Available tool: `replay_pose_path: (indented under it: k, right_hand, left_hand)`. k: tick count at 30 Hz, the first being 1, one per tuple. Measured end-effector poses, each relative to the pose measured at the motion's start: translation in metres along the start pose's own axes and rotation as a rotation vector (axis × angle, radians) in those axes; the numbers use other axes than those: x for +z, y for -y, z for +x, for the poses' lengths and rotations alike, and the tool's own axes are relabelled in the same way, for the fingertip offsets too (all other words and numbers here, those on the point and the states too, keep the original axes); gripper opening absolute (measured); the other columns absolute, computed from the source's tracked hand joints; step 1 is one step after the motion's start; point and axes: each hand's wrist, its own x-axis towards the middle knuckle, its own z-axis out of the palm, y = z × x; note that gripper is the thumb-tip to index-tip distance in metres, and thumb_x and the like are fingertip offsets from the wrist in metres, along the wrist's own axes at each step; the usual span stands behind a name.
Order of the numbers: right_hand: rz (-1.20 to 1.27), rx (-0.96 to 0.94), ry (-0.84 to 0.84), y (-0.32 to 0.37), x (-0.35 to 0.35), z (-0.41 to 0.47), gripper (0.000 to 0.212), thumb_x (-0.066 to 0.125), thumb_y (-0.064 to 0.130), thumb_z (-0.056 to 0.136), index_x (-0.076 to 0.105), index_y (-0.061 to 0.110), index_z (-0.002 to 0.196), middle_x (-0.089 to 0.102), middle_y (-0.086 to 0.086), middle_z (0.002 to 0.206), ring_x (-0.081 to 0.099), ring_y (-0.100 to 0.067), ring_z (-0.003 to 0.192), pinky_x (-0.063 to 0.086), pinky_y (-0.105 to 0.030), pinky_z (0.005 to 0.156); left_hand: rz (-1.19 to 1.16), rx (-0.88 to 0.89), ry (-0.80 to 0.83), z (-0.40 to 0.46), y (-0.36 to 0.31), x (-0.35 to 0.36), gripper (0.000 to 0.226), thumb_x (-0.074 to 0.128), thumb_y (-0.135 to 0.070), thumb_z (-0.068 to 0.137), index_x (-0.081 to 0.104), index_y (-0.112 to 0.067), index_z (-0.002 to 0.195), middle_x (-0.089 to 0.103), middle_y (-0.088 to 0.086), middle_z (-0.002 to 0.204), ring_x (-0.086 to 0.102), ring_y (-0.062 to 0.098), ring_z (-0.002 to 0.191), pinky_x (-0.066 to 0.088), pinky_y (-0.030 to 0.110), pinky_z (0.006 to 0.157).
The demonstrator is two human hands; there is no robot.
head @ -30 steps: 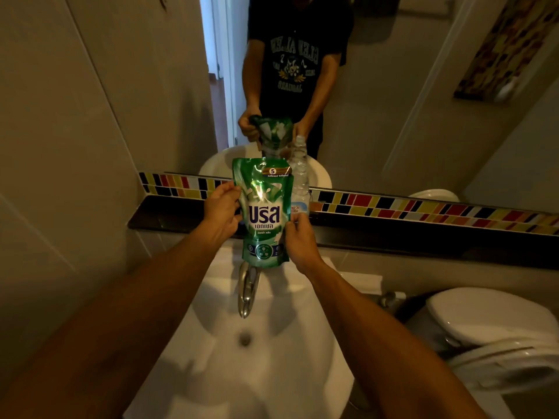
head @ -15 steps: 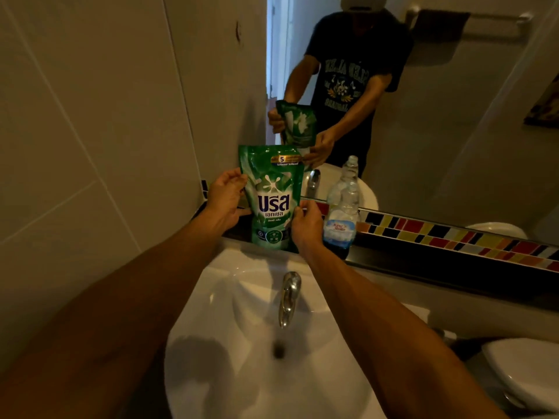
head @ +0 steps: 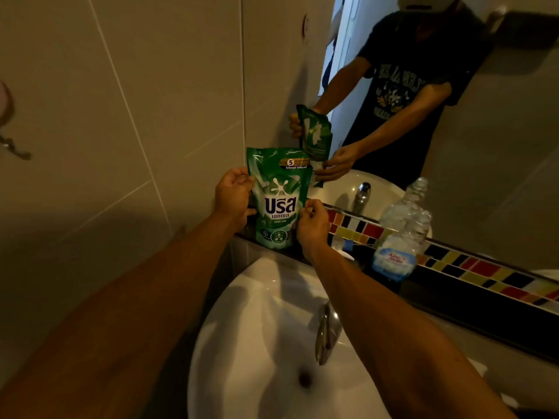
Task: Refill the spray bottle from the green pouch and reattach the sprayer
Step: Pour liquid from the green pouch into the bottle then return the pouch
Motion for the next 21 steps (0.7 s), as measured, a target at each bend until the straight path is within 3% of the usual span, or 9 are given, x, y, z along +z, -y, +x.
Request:
replay_pose_path:
  k: [5,8,11,14,18,21]
  right_hand:
    - [0.041,0.039,0.049,-0.014,0.021,0.025,0.018,0.046,0.002,0.104,0.061,0.012,0.108,0.069,-0.016,0.112,0.067,-0.031,0.106,0.059,-0.055,0.092]
    - [0.046,0.038,0.063,-0.024,0.034,0.041,0.016,0.046,0.005,0.105,0.060,0.012,0.106,0.069,-0.017,0.109,0.068,-0.036,0.103,0.057,-0.061,0.090]
    - [0.046,0.028,0.084,-0.032,0.043,0.053,0.015,0.046,0.005,0.105,0.059,0.011,0.109,0.068,-0.014,0.111,0.067,-0.032,0.105,0.057,-0.059,0.092]
    - [0.048,0.017,0.100,-0.036,0.051,0.059,0.015,0.046,0.005,0.105,0.059,0.009,0.112,0.068,-0.013,0.112,0.067,-0.028,0.106,0.057,-0.056,0.094]
    - [0.081,0.005,0.121,-0.037,0.056,0.062,0.014,0.046,0.003,0.105,0.059,0.006,0.109,0.068,-0.015,0.109,0.067,-0.028,0.105,0.057,-0.054,0.096]
    - [0.107,0.009,0.150,-0.039,0.056,0.061,0.016,0.044,0.002,0.105,0.058,0.007,0.108,0.067,-0.015,0.110,0.066,-0.028,0.107,0.056,-0.053,0.099]
  left_hand:
    - [0.038,0.042,-0.060,0.030,0.010,-0.004,0.017,0.054,-0.009,0.092,0.063,-0.024,0.094,0.072,0.009,0.100,0.069,0.034,0.096,0.058,0.060,0.077]
    - [0.010,0.055,-0.095,0.051,0.021,-0.007,0.026,0.055,-0.004,0.091,0.065,-0.028,0.088,0.074,-0.002,0.090,0.071,0.027,0.091,0.060,0.057,0.074]
    - [-0.024,0.052,-0.113,0.066,0.030,-0.009,0.040,0.054,0.002,0.089,0.067,-0.034,0.079,0.074,-0.005,0.084,0.071,0.025,0.088,0.062,0.048,0.065]
    - [-0.041,0.073,-0.141,0.076,0.036,-0.011,0.038,0.054,0.005,0.087,0.066,-0.031,0.086,0.074,-0.002,0.090,0.072,0.023,0.085,0.059,0.035,0.057]
    - [-0.053,0.099,-0.197,0.086,0.043,-0.017,0.038,0.053,0.008,0.084,0.066,-0.028,0.091,0.073,0.002,0.097,0.071,0.026,0.091,0.060,0.038,0.060]
    - [-0.091,0.090,-0.215,0.089,0.050,-0.022,0.038,0.055,0.010,0.083,0.065,-0.026,0.087,0.071,0.002,0.094,0.068,0.032,0.093,0.060,0.048,0.068]
